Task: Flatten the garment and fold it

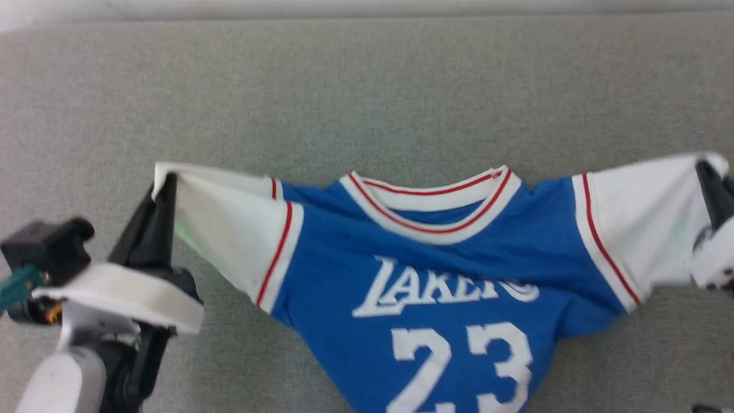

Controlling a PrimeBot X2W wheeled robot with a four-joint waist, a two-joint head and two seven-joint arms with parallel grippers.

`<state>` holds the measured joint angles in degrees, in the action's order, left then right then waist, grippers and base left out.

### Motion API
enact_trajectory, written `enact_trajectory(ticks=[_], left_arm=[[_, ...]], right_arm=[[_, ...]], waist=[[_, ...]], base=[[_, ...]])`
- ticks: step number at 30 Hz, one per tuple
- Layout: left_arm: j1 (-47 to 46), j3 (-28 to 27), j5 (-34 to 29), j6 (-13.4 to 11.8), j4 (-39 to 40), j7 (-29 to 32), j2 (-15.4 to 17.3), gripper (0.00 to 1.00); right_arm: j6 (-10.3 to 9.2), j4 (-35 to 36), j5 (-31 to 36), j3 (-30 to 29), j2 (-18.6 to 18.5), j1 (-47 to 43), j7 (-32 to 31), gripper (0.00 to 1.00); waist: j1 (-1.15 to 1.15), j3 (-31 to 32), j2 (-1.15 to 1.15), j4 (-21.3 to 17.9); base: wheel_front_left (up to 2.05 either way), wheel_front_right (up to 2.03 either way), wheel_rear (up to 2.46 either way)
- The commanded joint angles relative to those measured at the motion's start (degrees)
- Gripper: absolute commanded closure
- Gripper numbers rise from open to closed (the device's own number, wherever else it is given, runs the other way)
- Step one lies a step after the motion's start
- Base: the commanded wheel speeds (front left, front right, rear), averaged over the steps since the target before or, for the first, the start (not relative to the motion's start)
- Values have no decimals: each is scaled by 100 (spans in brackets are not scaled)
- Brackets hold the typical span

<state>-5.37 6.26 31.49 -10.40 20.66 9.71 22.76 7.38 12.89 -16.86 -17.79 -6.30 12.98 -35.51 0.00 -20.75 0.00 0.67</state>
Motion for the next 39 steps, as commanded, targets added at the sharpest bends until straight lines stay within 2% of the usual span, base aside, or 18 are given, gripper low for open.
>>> enact_trajectory(ticks=[1, 5, 8, 13, 18, 24, 31, 35, 39], left_arm=[[-241, -11, -94, 39, -55, -31, 41, 100], [-1029, 82, -253, 107, -261, 130, 167, 100], [-1785, 190, -470, 171, -510, 339, 328, 100], [-3266, 445, -761, 313, -1140, 730, 441, 100], [-4746, 632, -917, 477, -1968, 1061, 414, 100], [-6052, 586, -937, 432, -2785, 1219, 272, 100], [-6880, 425, -850, 284, -3215, 1502, 266, 100], [-7387, 359, -967, 167, -3310, 1272, 255, 100], [-7988, 362, -1067, 76, -3445, 905, 94, 100]], right_arm=[[11, 125, -39, 114, 17, 238, 52, 100], [11, 313, -139, 522, -41, 995, 116, 100], [11, 223, -85, 887, -228, 1775, 237, 100], [11, -383, 97, 1425, -498, 3190, 314, 100], [11, -1394, 431, 1768, -581, 4578, 525, 100], [11, -2527, 679, 1782, -404, 5827, 796, 100], [11, -3332, 831, 1586, -147, 6741, 809, 100], [11, -3610, 1039, 1398, -89, 7170, 858, 100], [11, -3796, 1298, 1185, -66, 7609, 990, 100]], waist=[[0, 377, 0, -188], [0, 710, 0, -380], [0, 913, 0, -506], [0, 1064, 0, -639], [0, 1128, 0, -772], [0, 1011, 0, -887], [0, 528, 0, -1058], [0, 49, 0, -1093], [0, -485, 0, -1036]], base=[[0, 0, 0], [0, 0, 0], [0, 0, 0], [0, 0, 0], [0, 0, 0], [0, 0, 0], [0, 0, 0], [0, 0, 0], [0, 0, 0]])
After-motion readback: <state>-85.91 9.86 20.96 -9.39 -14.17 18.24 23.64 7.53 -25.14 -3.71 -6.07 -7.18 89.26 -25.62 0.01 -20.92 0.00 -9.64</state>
